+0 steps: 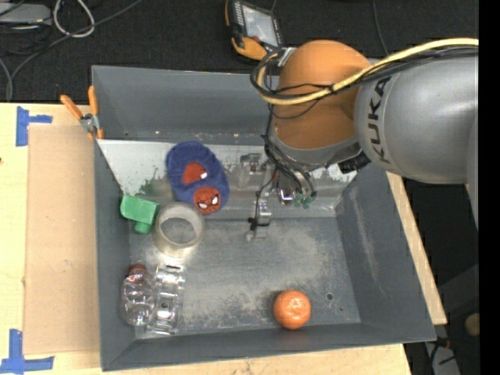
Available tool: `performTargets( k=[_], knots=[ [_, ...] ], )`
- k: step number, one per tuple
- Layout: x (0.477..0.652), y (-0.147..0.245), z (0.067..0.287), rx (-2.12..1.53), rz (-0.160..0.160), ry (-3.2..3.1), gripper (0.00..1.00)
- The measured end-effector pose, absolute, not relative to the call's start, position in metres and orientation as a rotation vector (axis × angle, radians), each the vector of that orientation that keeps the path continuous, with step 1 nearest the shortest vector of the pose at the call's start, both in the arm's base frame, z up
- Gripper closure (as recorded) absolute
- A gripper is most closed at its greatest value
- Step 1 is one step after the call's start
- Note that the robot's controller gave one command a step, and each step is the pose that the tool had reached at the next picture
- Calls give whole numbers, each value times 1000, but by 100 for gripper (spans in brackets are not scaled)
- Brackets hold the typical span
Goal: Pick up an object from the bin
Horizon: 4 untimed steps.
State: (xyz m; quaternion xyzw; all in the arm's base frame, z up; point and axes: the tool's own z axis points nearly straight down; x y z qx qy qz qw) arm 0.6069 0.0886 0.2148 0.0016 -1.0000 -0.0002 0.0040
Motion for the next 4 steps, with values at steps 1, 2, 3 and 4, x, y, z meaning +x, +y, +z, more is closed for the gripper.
performTargets(
  k=[1,2,3,4],
  knots=[
    [609,88,219,0,-1,-3141,0],
    [617,155,99,303,-2,-3131,0],
    [587,201,162,658,0,-3086,0],
    [562,223,101,581,-1,-3094,0]
  ],
)
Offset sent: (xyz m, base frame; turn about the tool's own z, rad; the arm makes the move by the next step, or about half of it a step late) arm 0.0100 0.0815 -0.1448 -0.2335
